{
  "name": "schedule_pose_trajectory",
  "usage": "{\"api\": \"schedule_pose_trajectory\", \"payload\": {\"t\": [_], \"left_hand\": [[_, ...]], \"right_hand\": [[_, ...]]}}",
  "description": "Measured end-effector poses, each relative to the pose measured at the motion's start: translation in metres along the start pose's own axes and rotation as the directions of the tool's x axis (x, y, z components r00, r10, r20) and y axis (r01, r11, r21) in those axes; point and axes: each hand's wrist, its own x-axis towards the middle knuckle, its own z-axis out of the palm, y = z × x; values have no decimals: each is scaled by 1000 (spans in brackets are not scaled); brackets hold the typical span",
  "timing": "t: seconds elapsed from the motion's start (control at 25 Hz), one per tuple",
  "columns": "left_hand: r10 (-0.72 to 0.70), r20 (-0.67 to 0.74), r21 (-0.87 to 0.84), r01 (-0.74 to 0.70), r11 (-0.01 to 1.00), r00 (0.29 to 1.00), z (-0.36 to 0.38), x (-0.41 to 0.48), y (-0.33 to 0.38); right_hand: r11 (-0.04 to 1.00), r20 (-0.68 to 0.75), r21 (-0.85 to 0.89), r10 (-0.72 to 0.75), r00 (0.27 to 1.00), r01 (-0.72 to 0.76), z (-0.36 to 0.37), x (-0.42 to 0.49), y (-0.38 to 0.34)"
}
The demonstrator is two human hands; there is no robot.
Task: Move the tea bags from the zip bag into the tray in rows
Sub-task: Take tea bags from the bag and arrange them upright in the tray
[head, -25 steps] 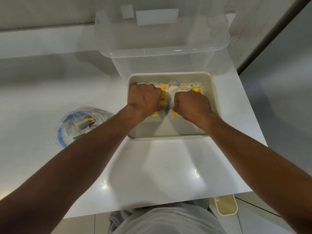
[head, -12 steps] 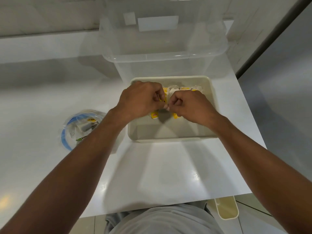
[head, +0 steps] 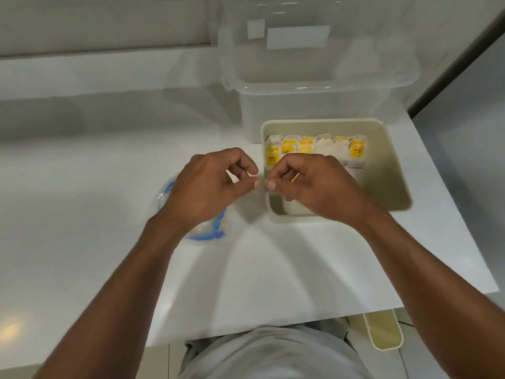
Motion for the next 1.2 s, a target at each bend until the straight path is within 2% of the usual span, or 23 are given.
{"api": "schedule_pose_trajectory", "payload": {"t": [0.12,0.24,0.36,0.52,0.6,0.72,0.88,0.96,1.04,1.08,1.2], "left_hand": [[-27,-54,215,38,976,998,-16,-21,-37],[-48,-81,394,77,916,996,-23,-39,-68],[-36,-4,419,35,907,999,-22,-47,-89],[-82,80,408,42,912,993,-10,-49,-101],[-80,76,450,37,892,994,-4,-49,-104],[-69,76,468,26,883,995,2,-44,-104],[-128,47,288,109,951,991,-3,-40,-103],[-231,69,-28,233,972,971,-12,-39,-104],[-328,126,-392,351,851,936,-22,-34,-99],[-363,151,-492,388,779,919,-26,-30,-96],[-394,240,-613,453,648,887,-33,-22,-85]], "right_hand": [[993,-1,-116,-28,1000,28,33,-2,-24],[985,-19,-146,-92,996,89,74,-1,-39],[976,-1,-180,-125,992,123,111,5,-42],[870,-56,-489,36,998,-59,133,9,-33],[846,-67,-523,75,995,-99,138,8,-29],[856,-89,-510,41,995,-81,141,7,-24],[926,-138,-367,35,990,-84,141,6,-23],[977,-138,-191,70,988,-96,136,5,-25],[995,-97,-86,38,995,-46,129,3,-28],[997,-76,-74,-8,997,3,125,2,-30],[971,-63,-193,-157,986,143,114,4,-32]]}}
